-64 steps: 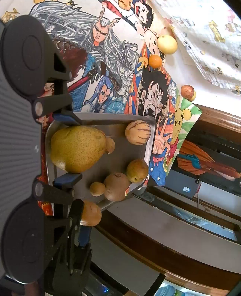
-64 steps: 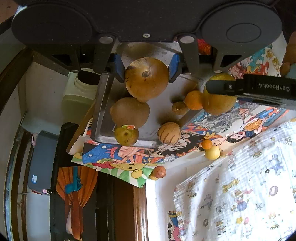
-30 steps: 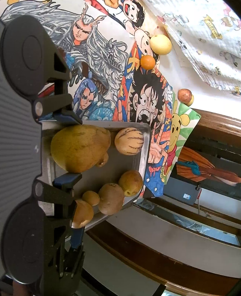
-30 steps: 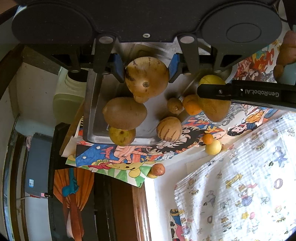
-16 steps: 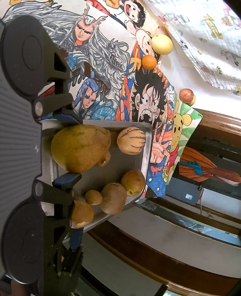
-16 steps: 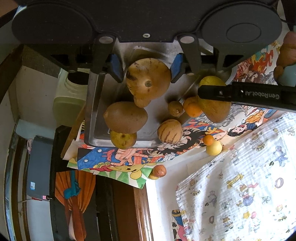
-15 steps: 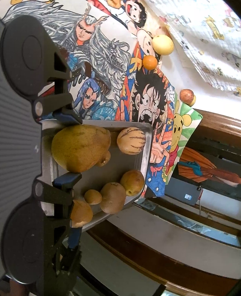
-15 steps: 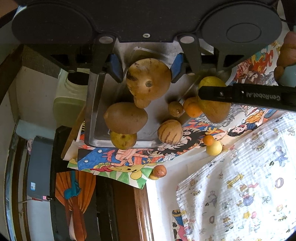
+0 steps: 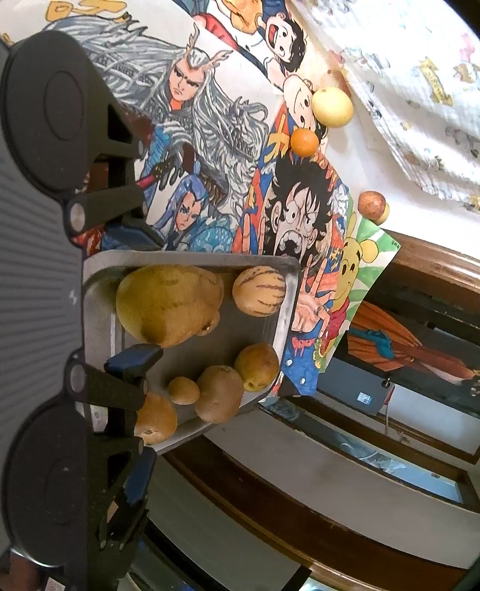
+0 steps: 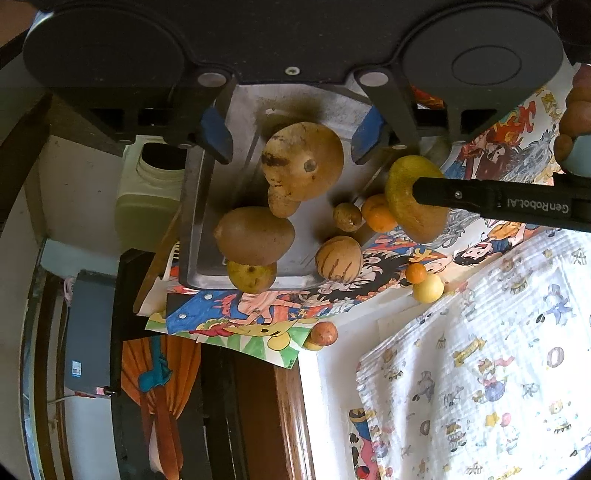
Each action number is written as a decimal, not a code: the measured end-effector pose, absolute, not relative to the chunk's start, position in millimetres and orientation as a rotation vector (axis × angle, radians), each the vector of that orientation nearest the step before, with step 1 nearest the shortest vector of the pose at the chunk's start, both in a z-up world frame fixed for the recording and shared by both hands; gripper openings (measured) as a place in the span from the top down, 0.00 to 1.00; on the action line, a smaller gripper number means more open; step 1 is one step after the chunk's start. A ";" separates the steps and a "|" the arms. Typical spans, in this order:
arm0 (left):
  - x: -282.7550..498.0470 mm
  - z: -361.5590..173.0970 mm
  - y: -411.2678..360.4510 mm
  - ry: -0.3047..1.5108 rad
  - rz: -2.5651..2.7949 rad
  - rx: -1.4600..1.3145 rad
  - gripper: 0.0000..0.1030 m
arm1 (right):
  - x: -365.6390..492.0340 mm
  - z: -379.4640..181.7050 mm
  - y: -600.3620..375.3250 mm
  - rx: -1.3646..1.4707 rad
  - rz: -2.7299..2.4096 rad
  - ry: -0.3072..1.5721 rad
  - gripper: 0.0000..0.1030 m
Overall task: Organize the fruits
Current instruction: 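Lower the pear onto the tray with the left tool while the right tool releases the brown fruit, then lift both tools off the tray and swing them toward the yellow fruit and orange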
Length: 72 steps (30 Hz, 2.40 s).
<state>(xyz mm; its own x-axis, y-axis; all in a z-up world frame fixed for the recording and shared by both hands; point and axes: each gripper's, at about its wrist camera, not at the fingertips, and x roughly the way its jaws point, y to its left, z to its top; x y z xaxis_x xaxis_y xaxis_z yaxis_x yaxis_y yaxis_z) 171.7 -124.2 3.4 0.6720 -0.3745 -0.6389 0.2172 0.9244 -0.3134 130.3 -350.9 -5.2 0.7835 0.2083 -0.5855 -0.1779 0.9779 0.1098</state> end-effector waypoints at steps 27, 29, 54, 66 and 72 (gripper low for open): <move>113.9 20.0 -69.8 0.739 -0.091 -0.138 0.00 | 70.6 19.1 -302.0 0.090 0.032 0.759 0.01; 110.3 19.4 -63.2 0.744 -0.068 -0.134 0.00 | 67.4 18.1 -296.9 0.098 0.026 0.779 0.01; 103.7 17.2 8.5 0.770 0.145 -0.162 0.00 | 85.3 31.7 -253.7 0.068 0.115 0.876 0.01; 120.0 24.2 24.2 0.727 0.168 -0.164 0.00 | 106.9 67.0 -225.8 0.048 0.239 0.707 0.01; 144.1 39.4 41.0 0.652 0.164 -0.187 0.00 | 123.6 92.6 -218.5 0.176 0.400 0.544 0.01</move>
